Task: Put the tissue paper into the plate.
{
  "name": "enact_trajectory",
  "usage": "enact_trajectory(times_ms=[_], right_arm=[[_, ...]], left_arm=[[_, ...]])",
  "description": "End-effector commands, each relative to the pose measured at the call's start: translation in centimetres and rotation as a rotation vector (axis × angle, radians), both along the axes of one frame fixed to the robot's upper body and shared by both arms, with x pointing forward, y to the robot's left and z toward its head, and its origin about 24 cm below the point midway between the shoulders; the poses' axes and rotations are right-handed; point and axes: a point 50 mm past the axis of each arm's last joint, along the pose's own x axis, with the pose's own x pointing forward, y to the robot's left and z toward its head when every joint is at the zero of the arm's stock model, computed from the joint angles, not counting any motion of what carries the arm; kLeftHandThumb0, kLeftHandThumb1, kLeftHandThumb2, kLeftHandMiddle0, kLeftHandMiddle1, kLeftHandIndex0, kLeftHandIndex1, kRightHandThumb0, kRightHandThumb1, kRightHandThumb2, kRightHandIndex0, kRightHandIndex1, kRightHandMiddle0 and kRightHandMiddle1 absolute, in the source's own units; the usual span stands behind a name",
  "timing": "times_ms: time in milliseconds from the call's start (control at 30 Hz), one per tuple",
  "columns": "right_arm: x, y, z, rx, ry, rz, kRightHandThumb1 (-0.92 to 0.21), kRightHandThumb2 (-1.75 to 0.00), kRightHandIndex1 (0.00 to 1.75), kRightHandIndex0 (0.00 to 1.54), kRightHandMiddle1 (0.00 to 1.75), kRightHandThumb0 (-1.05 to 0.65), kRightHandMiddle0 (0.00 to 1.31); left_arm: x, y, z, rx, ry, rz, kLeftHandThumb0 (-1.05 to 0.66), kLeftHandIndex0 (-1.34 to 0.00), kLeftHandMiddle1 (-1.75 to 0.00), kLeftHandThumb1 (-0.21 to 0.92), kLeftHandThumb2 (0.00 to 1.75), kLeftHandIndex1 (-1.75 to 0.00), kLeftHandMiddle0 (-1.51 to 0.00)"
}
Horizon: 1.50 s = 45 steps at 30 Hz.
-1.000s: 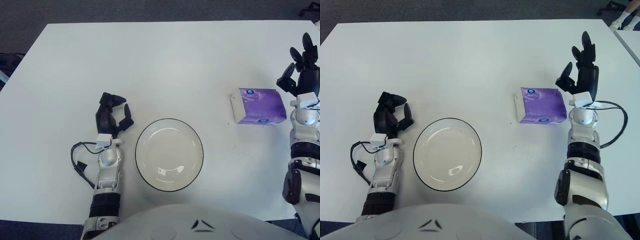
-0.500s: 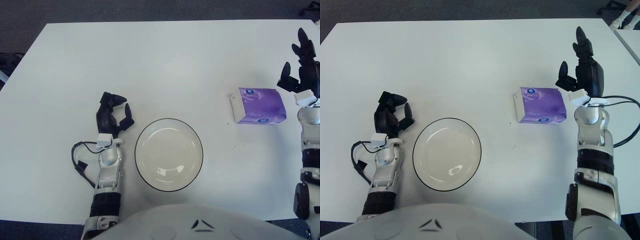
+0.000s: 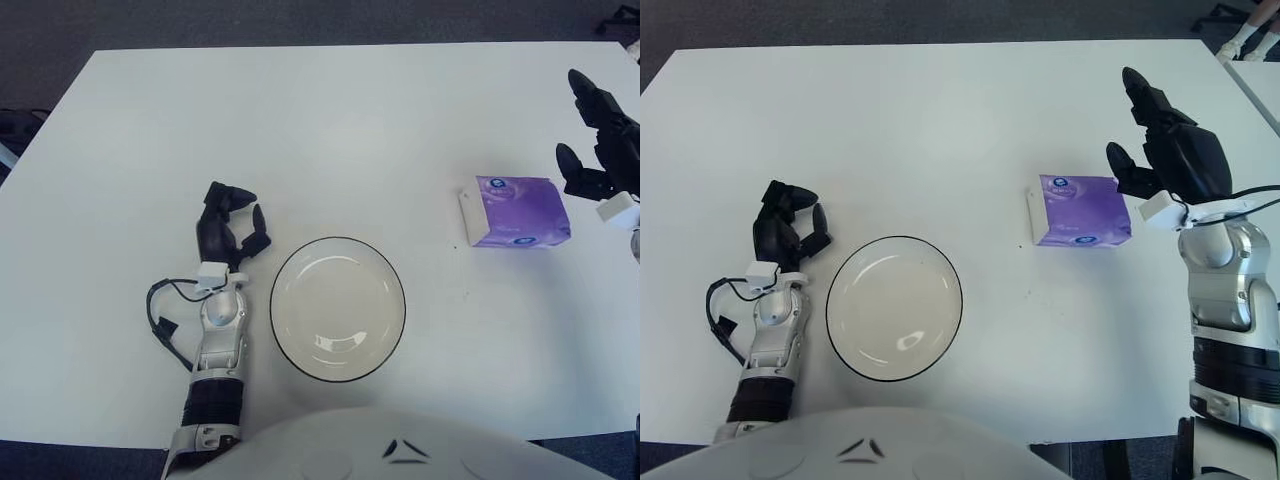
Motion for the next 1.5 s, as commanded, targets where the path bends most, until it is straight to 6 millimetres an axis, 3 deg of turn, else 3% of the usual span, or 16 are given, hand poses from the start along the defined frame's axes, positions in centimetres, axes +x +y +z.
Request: enact_trajectory(times_ms=[0, 133, 267, 500, 767, 833, 900, 967, 1033, 1100, 1300, 1467], right_arm=[[-0.1, -2.0, -0.5, -0.017, 0.030, -0.049, -0.92, -1.11, 0.02, 0.02, 0.00, -0.72, 0.00], [-0.1, -3.5, -0.7, 0.034, 0.042, -0.058, -0.92, -1.10, 0.02, 0.01, 0.00, -0.72, 0.00], [-0.5, -5.8, -1.6, 0.197, 0.058, 0.010, -0.92, -1.10, 0.00, 0.00, 0.00, -0.77, 0.00], [-3.0, -4.6, -2.7, 0.279, 0.044, 0.157, -0.92, -1.16, 0.00, 0.00, 0.00, -0.86, 0.00], [-1.9, -3.5, -4.0, 0.245, 0.062, 0.187, -0.92, -1.23, 0.00, 0.00, 0.00, -0.91, 0.00], [-1.9, -2.0, -3.9, 0.235, 0.034, 0.220, -0.92, -1.25, 0.00, 0.00, 0.00, -0.93, 0.00], [-2.5, -2.6, -3.6, 0.198, 0.030, 0.233, -0.92, -1.27, 0.00, 0.00, 0.00, -0.94, 0.00], [-4.7, -4.0, -2.2, 0.120, 0.049, 0.235, -0.92, -1.27, 0.00, 0.00, 0.00, -0.95, 0.00], [-7.0, -3.7, 0.2, 0.027, 0.048, 0.255, -0.92, -1.27, 0.00, 0.00, 0.00, -0.95, 0.00], [-7.6, -2.9, 1.3, -0.018, 0.051, 0.269, -0.92, -1.26, 0.00, 0.00, 0.00, -0.96, 0.00], [-5.0, -1.5, 0.5, -0.063, 0.225, 0.204, -0.92, -1.22, 0.00, 0.01, 0.00, -0.92, 0.00], [-5.0, -1.0, 0.3, -0.095, 0.301, 0.179, -0.92, -1.20, 0.02, 0.03, 0.01, -0.84, 0.02]], left_arm=[[-1.5, -0.4, -3.5, -0.034, 0.174, -0.006, -0.42, -0.47, -1.75, 0.49, 1.11, -1.75, -0.82], [-1.4, -0.5, -3.5, -0.037, 0.175, -0.010, -0.42, -0.47, -1.75, 0.49, 1.11, -1.75, -0.82], [-1.3, -0.5, -3.5, -0.039, 0.176, -0.010, -0.42, -0.47, -1.75, 0.50, 1.10, -1.75, -0.83], [-1.3, -0.5, -3.5, -0.051, 0.167, -0.009, -0.42, -0.47, -1.75, 0.50, 1.10, -1.75, -0.82], [-1.4, -0.4, -3.4, -0.052, 0.161, -0.010, -0.42, -0.47, -1.75, 0.50, 1.10, -1.75, -0.82], [-1.4, -0.4, -3.4, -0.050, 0.161, -0.011, -0.42, -0.47, -1.75, 0.50, 1.10, -1.75, -0.82], [-1.4, -0.4, -3.4, -0.047, 0.162, -0.012, -0.42, -0.47, -1.75, 0.50, 1.10, -1.75, -0.82], [-1.4, -0.4, -3.4, -0.046, 0.163, -0.013, -0.42, -0.47, -1.75, 0.50, 1.10, -1.75, -0.82], [-1.3, -0.4, -3.4, -0.045, 0.165, -0.013, -0.42, -0.47, -1.75, 0.50, 1.10, -1.75, -0.82], [-1.3, -0.4, -3.4, -0.045, 0.166, -0.013, -0.42, -0.47, -1.75, 0.50, 1.10, -1.75, -0.82], [-1.3, -0.3, -3.5, -0.037, 0.170, -0.012, -0.42, -0.47, -1.75, 0.50, 1.10, -1.75, -0.82], [-1.2, -0.3, -3.5, -0.041, 0.170, -0.011, -0.42, -0.47, -1.75, 0.49, 1.11, -1.75, -0.83]])
